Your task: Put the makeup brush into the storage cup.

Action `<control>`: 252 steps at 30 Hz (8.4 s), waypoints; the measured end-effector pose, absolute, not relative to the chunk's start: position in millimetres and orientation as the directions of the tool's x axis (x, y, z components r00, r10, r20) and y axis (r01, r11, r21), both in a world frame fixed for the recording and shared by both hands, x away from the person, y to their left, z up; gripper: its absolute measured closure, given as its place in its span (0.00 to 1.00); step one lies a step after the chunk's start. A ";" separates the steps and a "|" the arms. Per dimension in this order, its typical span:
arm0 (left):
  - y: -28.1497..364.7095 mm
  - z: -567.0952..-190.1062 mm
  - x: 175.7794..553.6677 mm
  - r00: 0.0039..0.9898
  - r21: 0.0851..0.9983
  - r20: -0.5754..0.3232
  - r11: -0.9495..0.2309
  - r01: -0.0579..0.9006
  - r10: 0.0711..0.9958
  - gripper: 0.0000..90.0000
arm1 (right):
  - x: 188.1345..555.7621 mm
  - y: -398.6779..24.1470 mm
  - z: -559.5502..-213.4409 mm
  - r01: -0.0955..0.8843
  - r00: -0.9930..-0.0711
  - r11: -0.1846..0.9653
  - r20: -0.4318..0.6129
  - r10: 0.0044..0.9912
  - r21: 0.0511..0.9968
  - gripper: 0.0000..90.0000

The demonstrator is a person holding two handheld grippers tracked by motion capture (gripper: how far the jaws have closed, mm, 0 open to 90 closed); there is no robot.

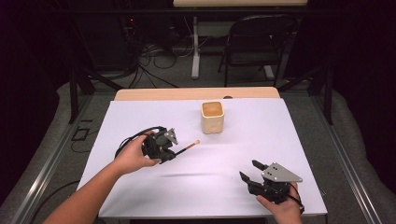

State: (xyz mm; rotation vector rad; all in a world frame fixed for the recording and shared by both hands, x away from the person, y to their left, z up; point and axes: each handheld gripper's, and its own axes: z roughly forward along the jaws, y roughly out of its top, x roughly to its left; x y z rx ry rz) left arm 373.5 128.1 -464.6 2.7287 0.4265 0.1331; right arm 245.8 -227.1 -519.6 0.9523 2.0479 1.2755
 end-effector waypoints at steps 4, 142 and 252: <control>128.6 -464.5 371.1 0.946 0.409 0.023 -0.866 0.287 0.324 0.93 | 248.0 -225.6 -517.8 0.290 -0.606 0.302 -0.070 0.793 0.908 0.43; 101.4 -512.9 316.9 0.888 0.878 -0.252 -0.294 0.377 0.384 0.94 | 307.0 -156.2 -470.1 0.417 -0.736 -0.033 0.359 0.574 0.908 0.80; 121.3 -502.3 314.9 0.828 0.879 -0.161 -0.304 0.368 0.537 0.47 | 306.3 -157.1 -471.5 0.380 -0.698 0.010 0.280 0.659 0.925 0.93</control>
